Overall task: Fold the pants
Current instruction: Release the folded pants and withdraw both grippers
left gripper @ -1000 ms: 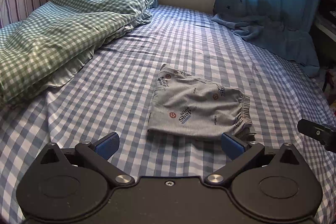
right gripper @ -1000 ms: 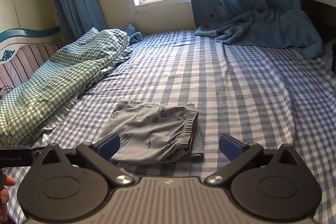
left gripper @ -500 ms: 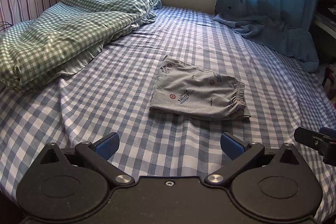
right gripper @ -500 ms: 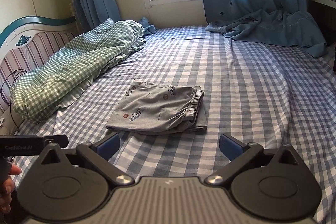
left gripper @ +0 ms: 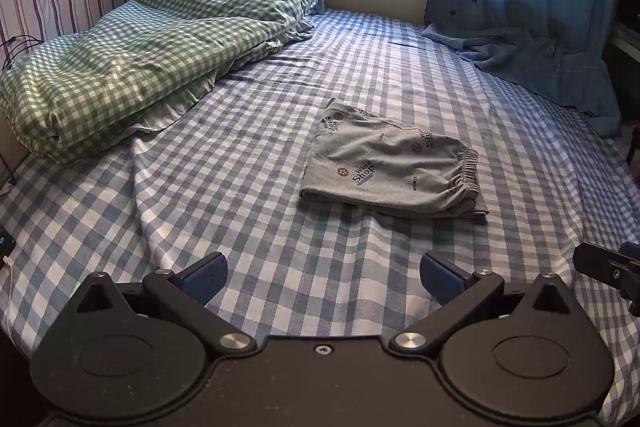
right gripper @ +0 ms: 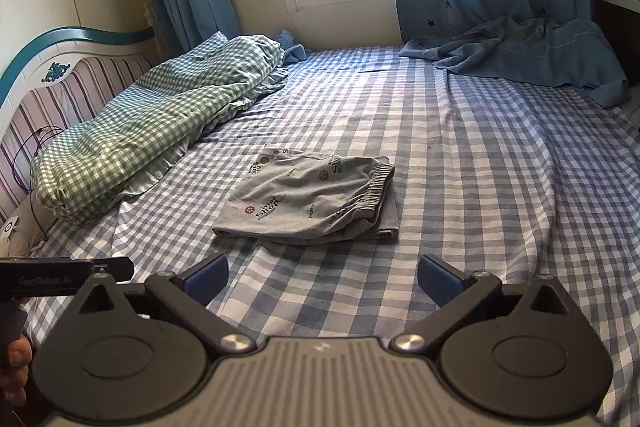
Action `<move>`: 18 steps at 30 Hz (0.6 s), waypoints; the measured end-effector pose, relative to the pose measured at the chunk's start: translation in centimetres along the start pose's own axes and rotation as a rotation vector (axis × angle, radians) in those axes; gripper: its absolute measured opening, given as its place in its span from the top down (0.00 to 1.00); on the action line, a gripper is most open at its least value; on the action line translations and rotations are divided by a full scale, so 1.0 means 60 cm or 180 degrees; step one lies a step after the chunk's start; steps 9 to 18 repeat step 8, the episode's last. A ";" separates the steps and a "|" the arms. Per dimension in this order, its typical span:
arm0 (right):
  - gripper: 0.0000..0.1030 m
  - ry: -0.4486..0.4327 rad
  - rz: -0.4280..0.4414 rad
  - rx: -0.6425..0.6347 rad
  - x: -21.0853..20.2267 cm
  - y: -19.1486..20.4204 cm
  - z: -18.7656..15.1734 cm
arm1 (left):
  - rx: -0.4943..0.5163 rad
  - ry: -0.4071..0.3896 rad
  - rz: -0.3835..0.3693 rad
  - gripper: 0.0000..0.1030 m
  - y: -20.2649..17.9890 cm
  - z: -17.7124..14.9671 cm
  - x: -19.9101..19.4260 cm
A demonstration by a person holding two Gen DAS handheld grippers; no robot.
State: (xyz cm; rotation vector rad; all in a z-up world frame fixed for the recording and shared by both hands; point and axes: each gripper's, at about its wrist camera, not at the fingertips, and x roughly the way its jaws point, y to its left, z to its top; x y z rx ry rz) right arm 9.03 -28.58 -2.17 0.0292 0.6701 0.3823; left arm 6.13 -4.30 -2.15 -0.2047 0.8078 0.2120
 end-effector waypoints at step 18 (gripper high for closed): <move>0.00 0.0033 0.0028 -0.0011 0.003 -0.002 -0.001 | 0.0041 -0.0036 0.0023 0.01 -0.005 -0.003 -0.003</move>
